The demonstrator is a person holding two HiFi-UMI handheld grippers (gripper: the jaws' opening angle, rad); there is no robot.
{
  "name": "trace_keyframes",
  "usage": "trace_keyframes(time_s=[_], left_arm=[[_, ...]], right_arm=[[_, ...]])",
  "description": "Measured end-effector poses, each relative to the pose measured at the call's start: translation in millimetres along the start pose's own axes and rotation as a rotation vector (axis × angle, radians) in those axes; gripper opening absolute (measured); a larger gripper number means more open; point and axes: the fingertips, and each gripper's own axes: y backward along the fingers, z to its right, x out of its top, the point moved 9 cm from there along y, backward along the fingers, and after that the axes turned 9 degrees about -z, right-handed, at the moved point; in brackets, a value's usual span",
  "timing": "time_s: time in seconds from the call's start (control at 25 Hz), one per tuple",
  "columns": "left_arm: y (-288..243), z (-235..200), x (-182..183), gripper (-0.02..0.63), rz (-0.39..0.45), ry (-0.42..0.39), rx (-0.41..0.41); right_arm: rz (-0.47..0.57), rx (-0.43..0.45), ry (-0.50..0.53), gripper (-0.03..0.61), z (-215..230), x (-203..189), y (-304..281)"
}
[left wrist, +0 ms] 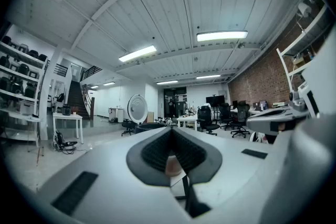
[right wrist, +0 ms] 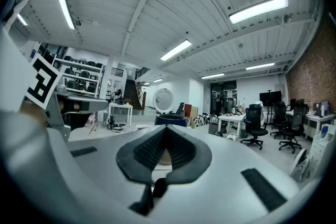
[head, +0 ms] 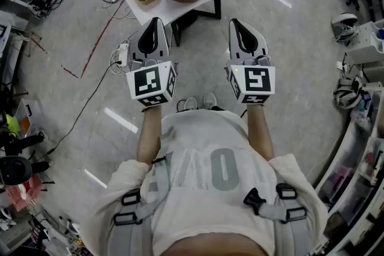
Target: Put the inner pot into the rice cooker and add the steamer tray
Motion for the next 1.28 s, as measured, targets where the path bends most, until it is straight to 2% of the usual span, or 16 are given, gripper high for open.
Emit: trace_keyframes(time_s=[0.32,0.48,0.68,0.92,1.28], left_arm=[[-21,14,2,0.02,0.007,0.018,0.0],[-29,29,-2,0.02,0.004,0.013,0.007],[-22,40,-13,0.02,0.009,0.057,0.045],[-15,31,-18,0.02,0.001,0.104,0.104],[-42,13,-7,0.02,0.041,0.063,0.148]], right_arm=[[-0.001,0.029,-0.036,0.006,22,-5,-4],[0.01,0.066,-0.09,0.006,41,-15,-3],[-0.047,0.096,-0.098,0.006,57,-36,-8],[-0.064,0.133,-0.085,0.008,61,-38,-15],[-0.04,0.157,-0.117,0.008,72,-36,-53]])
